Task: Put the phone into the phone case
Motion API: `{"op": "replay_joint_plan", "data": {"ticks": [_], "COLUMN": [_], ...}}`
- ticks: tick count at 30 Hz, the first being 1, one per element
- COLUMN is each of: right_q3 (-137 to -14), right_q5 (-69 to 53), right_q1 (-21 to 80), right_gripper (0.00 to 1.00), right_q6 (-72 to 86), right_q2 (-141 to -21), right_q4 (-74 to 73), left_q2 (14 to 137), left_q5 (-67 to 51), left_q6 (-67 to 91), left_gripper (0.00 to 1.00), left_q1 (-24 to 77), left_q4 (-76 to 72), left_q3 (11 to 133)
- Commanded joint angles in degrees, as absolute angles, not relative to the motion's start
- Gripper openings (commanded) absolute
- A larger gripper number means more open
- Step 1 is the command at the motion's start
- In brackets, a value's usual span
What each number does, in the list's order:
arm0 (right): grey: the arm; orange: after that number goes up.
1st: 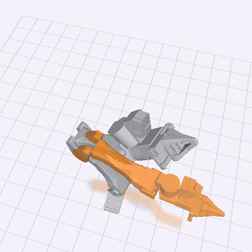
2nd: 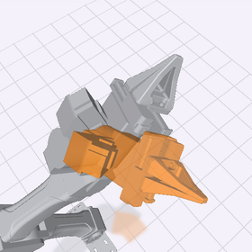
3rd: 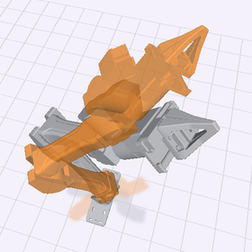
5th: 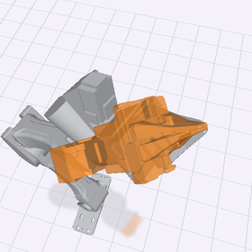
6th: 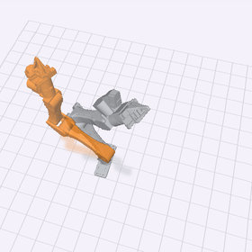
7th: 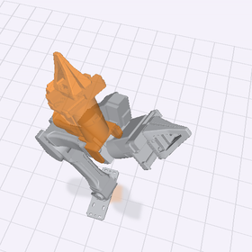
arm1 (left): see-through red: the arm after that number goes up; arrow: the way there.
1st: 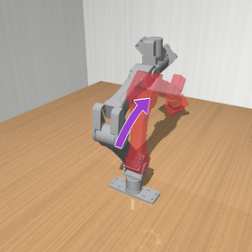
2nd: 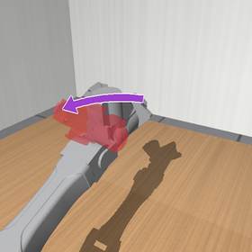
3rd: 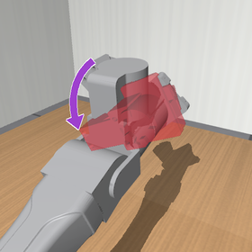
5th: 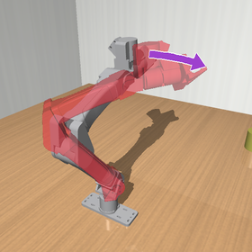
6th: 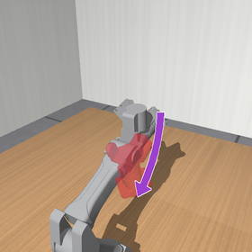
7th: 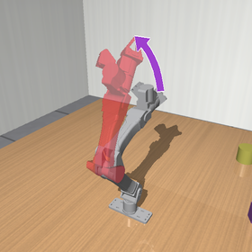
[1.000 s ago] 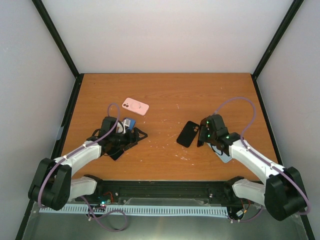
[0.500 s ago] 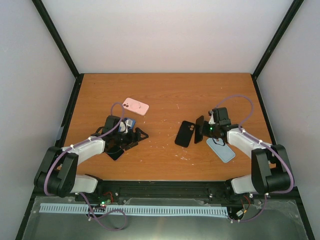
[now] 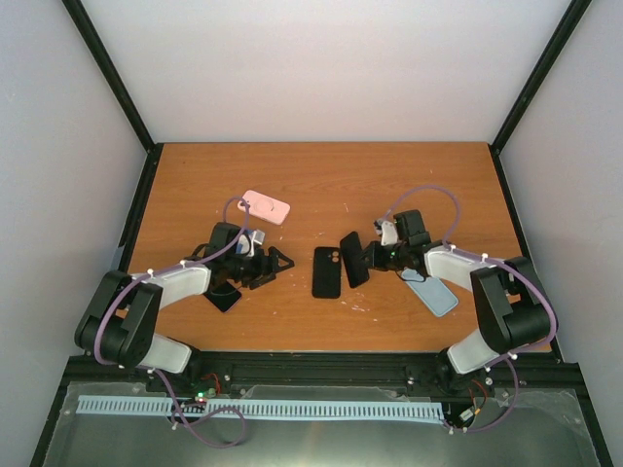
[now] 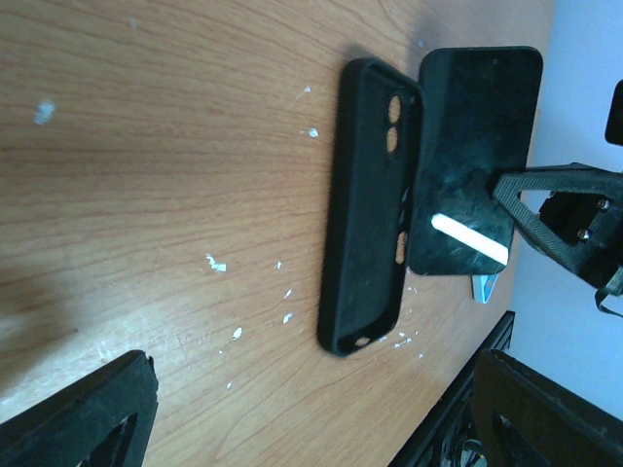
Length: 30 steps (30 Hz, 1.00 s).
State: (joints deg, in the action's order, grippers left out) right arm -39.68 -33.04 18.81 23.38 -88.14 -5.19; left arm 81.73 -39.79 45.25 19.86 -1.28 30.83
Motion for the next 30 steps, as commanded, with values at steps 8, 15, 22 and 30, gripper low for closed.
{"op": "replay_joint_plan", "data": {"ticks": [8, 15, 22, 30], "right_q3": [-38.3, -36.2, -34.2, -37.0], "right_q5": [-29.0, -28.0, -26.8, -24.2], "right_q1": [23.5, 25.8, 30.5, 36.1], "right_gripper": [0.04, 0.05, 0.06, 0.06], "right_q6": [28.2, 37.6, 47.4, 52.7], "right_q2": [-81.7, -74.4, -75.0, -83.5], "right_q4": [-7.9, -5.9, 1.2, 6.1], "left_q2": [84.2, 84.7, 84.4, 86.1], "left_q5": [-44.8, -45.7, -44.5, -45.4], "left_q6": [49.3, 50.0, 49.7, 49.4], "left_gripper": [0.88, 0.87, 0.87, 0.87], "left_q1": [22.7, 22.8, 22.8, 22.8], "left_q4": [-12.1, -14.2, -14.4, -15.7], "left_q3": [28.2, 27.5, 27.0, 26.2]}}
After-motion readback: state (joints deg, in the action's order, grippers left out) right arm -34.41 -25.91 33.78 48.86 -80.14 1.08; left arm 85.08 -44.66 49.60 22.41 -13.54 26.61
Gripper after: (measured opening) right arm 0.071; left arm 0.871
